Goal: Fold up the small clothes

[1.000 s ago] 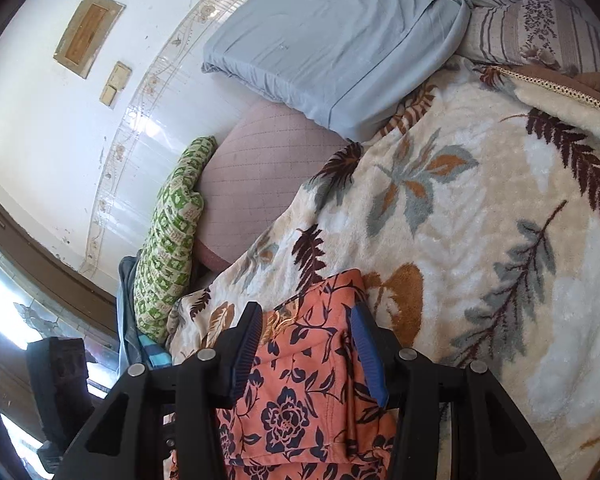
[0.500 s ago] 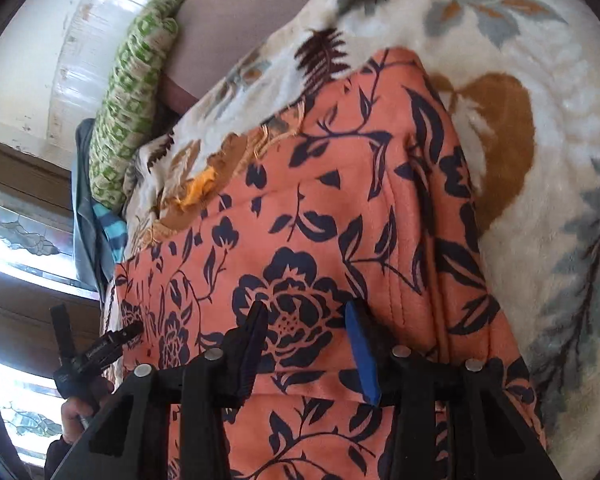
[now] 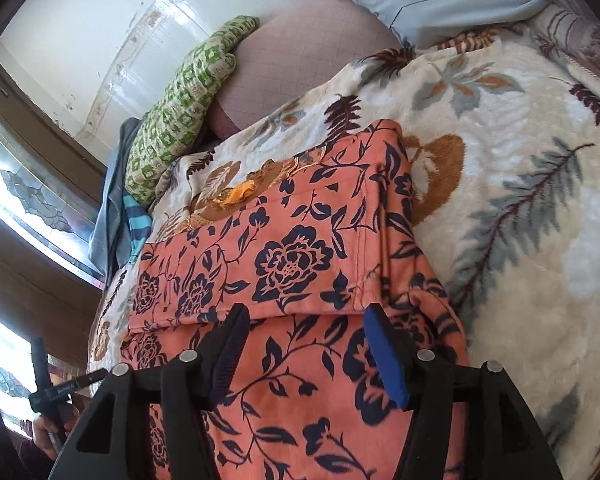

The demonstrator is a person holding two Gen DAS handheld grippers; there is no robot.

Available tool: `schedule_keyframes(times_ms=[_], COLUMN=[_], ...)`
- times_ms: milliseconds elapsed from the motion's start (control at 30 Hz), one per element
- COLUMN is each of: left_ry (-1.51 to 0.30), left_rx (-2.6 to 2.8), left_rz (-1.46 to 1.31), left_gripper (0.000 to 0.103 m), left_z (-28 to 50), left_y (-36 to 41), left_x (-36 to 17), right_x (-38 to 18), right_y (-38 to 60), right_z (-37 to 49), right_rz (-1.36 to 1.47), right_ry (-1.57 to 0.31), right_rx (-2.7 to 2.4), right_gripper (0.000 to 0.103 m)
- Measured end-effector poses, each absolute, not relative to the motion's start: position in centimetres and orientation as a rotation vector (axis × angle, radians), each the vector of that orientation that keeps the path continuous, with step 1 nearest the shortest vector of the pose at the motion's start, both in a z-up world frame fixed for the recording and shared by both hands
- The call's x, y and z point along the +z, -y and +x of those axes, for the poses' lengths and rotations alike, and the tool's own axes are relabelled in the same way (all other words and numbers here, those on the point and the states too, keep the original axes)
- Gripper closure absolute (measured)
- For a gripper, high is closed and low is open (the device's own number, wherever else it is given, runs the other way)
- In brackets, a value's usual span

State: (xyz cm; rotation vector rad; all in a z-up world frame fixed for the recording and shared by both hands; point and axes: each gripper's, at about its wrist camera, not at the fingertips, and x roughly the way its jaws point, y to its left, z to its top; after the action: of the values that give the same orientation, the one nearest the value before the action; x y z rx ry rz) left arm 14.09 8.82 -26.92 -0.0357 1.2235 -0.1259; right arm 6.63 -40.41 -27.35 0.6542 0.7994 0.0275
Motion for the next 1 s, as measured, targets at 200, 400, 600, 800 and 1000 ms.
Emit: schedule_keyframes(times_ms=[200, 400, 600, 800, 1000], left_ry=[-1.293, -1.37, -1.423, -1.436, -1.457], left_rx=[-0.236, -0.291, -0.339, -0.353, -0.372], left_rz=[-0.049, -0.031, -0.049, -0.092, -0.135], left_gripper=[0.012, 0.012, 0.048, 0.074, 0.077], left_z=[9.1, 5.9, 4.1, 4.4, 4.5], left_y=[-8.3, -6.9, -6.8, -6.8, -7.5], left_x=[-29.6, -32.3, -34.3, -35.2, -35.6], right_x=[-26.3, -26.5, -29.0, -33.1, -33.9], right_y=[39.3, 37.5, 36.8, 36.6, 34.4], right_z=[-1.2, -7.5, -10.8, -10.3, -10.2], right_rz=[0.647, 0.556, 0.491, 0.6, 0.501], right_ry=[-0.805, -0.929, -1.087, -1.237, -1.329], right_rx=[0.003, -0.092, -0.226, -0.182, -0.158], right_gripper=[0.036, 0.027, 0.027, 0.027, 0.093])
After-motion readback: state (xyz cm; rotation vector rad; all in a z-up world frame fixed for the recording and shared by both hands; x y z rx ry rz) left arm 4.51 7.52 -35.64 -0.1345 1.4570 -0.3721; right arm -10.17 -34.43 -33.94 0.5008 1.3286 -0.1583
